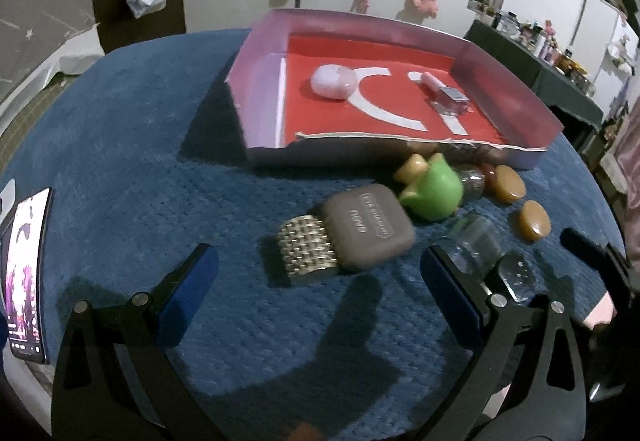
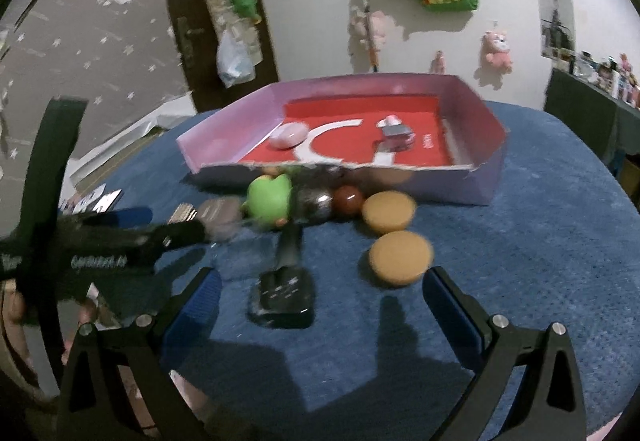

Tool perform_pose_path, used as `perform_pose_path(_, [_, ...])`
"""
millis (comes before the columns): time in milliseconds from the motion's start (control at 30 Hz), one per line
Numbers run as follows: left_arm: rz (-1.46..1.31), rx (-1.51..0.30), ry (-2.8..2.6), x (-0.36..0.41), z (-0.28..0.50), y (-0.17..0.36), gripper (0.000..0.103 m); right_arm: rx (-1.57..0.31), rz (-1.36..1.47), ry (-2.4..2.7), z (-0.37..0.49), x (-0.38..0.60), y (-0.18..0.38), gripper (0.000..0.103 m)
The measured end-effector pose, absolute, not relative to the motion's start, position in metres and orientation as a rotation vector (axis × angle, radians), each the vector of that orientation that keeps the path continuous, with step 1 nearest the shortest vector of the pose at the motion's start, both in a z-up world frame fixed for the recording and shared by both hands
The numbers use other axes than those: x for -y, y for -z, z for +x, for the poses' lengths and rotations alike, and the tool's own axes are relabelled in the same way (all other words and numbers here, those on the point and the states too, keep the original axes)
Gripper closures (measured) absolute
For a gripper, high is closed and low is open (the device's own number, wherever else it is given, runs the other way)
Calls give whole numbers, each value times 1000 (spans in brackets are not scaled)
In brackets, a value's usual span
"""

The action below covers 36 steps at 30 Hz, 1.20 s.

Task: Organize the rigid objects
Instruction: 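Grasp the studded silver cylinder with left tool while right tool grasps the black watch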

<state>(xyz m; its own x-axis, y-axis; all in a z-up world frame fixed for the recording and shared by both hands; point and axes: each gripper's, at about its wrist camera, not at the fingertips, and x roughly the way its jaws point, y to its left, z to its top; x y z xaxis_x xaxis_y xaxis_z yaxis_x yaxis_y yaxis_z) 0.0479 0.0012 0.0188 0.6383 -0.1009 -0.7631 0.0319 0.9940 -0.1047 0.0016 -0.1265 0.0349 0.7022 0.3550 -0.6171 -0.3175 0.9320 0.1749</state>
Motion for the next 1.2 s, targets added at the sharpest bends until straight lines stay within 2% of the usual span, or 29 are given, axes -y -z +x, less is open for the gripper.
perform_pose_path(500, [-118, -885, 37, -26, 48, -4, 1, -726, 28, -383, 5, 116, -15, 30])
perform_pose_path(633, [-115, -868, 8, -26, 49, -5, 1, -711, 24, -380, 6, 116, -14, 30])
perform_pose_path(767, [-115, -850, -6, -24, 49, -4, 6, -696, -5, -368, 8, 110, -12, 32])
perform_pose_path(800, [-124, -845, -8, -24, 50, -4, 9, -693, -7, -368, 9, 108, -12, 33])
perform_pose_path(867, [-139, -827, -11, -24, 49, -5, 25, -681, -21, -363, 10, 104, -11, 39])
perform_pose_path(900, [-136, -823, -11, -23, 49, -5, 30, -677, -30, -363, 10, 102, -10, 43])
perform_pose_path(933, [-114, -820, -21, -21, 50, -5, 40, -671, -39, -360, 10, 100, -10, 44])
perform_pose_path(967, [-102, -816, -26, -19, 50, -5, 48, -667, -48, -362, 9, 99, -10, 48])
perform_pose_path(1000, [-94, -815, -22, -18, 49, -5, 53, -664, -52, -376, 8, 97, -10, 57])
perform_pose_path(1067, [-93, -812, -8, -17, 49, -6, 71, -661, -70, -391, 6, 93, -11, 64])
perform_pose_path(1167, [-101, -816, 25, -15, 49, -7, 79, -665, -87, -392, 5, 92, -12, 65])
perform_pose_path(1200, [-91, -815, 26, -14, 49, -8, 79, -671, -76, -397, 6, 93, -12, 65])
